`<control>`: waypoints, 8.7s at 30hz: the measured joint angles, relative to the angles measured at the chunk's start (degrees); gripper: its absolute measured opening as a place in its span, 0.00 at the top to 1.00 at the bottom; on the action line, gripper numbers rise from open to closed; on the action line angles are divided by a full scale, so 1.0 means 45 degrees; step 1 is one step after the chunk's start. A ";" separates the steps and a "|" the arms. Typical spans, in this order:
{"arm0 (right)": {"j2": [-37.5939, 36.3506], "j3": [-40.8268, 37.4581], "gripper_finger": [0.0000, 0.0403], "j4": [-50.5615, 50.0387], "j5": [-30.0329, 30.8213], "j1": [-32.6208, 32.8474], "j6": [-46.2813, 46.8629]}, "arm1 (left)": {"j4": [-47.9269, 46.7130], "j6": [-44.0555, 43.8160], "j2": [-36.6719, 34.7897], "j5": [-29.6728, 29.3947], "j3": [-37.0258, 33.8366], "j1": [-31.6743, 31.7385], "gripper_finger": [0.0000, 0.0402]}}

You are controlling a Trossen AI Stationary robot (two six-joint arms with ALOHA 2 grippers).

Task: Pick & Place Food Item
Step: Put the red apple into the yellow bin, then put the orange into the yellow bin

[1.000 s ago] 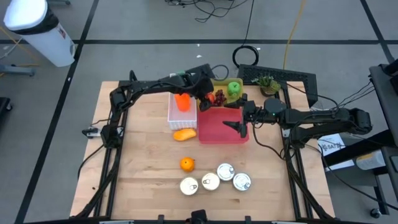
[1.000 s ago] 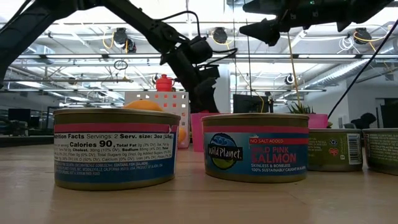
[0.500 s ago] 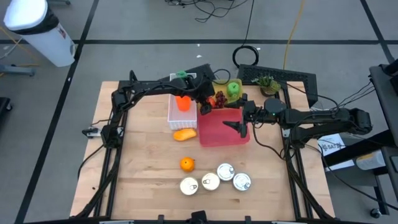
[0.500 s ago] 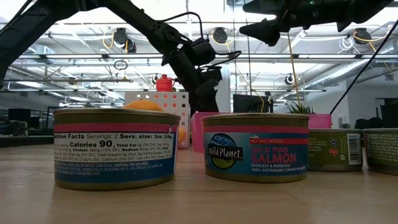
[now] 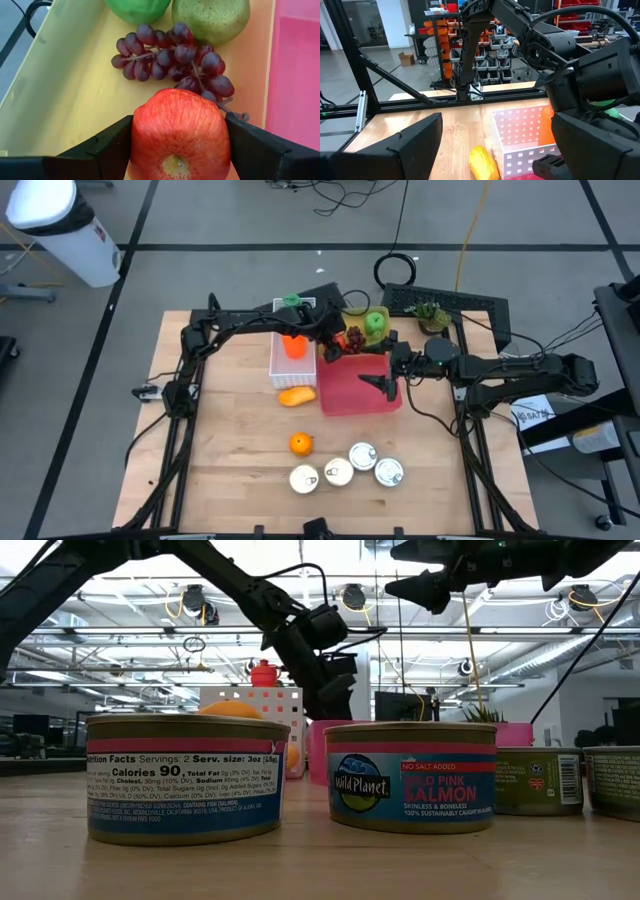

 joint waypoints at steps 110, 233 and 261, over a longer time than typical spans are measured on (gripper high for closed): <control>0.0918 -0.0010 0.13 0.0402 0.0325 0.1729 -0.0057 | 0.4354 -0.0320 -0.5693 0.1630 -0.9158 -0.8056 0.25; 1.1049 1.2585 0.28 -1.3107 0.0900 -0.5450 -0.2486 | 1.4622 0.0696 -1.1764 0.0739 -1.3393 -0.1273 0.17; 1.2259 1.1162 0.26 -1.3926 0.0928 -0.5507 -0.3258 | 1.4126 0.0653 -1.1764 0.0744 -1.3393 -0.1297 0.21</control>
